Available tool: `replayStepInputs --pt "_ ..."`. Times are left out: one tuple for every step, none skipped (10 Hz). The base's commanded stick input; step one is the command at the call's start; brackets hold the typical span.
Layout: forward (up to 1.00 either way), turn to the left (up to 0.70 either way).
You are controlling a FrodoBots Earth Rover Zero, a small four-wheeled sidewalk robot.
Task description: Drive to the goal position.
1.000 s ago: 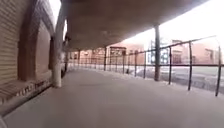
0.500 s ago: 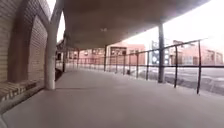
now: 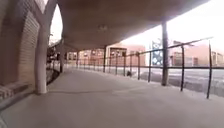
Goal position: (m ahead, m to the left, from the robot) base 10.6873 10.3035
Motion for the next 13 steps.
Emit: replayStepInputs --pt "0.70 0.00" --pt "0.70 0.00" --pt "0.70 0.00" --pt "0.70 0.00" --pt "0.70 0.00" --pt "0.70 0.00" --pt "0.70 0.00" --pt "0.70 0.00" --pt "0.70 0.27" --pt "0.70 0.35" --pt "0.70 0.35" --pt "0.70 0.35" --pt "0.70 0.16"
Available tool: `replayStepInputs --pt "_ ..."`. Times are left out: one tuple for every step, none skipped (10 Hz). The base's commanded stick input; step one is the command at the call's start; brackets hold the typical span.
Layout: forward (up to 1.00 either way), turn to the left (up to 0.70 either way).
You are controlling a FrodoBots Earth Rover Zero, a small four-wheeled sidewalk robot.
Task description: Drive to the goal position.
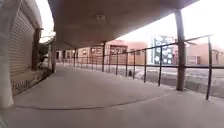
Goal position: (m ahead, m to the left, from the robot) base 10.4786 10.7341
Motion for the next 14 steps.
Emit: replayStepInputs --pt "0.70 0.00" --pt "0.70 0.00" --pt "0.70 0.00" --pt "0.70 0.00" --pt "0.70 0.00" --pt "0.70 0.00" --pt "0.70 0.00" --pt "0.70 0.00" --pt "0.70 0.00" --pt "0.70 0.00" --pt "0.70 0.00" --pt "0.70 0.00" --pt "0.70 0.00" --pt "0.70 0.00"
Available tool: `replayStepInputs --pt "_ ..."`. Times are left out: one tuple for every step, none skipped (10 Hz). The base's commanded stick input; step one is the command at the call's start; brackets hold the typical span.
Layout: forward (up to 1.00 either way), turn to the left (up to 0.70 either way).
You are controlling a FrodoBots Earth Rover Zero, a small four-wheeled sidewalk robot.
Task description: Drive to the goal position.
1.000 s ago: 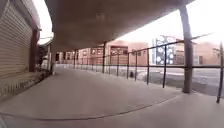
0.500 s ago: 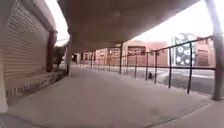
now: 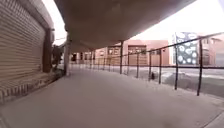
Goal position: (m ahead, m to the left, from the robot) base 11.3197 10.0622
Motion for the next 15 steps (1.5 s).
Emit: replayStepInputs --pt "0.70 0.00" --pt "0.70 0.00" --pt "0.70 0.00" --pt "0.70 0.00" --pt "0.70 0.00" --pt "0.70 0.00" --pt "0.70 0.00" --pt "0.70 0.11" --pt "0.70 0.35" --pt "0.70 0.35" --pt "0.70 0.35" --pt "0.70 0.33" --pt "0.70 0.15" --pt "0.70 0.00" --pt "0.70 0.00"
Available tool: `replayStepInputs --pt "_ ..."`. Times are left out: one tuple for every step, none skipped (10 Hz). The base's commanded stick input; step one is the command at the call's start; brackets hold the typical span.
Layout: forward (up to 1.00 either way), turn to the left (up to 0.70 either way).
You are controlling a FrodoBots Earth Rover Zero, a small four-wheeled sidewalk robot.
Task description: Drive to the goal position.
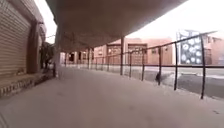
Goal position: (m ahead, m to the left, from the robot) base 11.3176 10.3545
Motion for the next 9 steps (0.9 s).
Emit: replayStepInputs --pt "0.70 0.00" --pt "0.70 0.00" --pt "0.70 0.00" --pt "0.70 0.00" --pt "0.70 0.00" --pt "0.70 0.00" --pt "0.70 0.00" --pt "0.70 0.00" --pt "0.70 0.00"
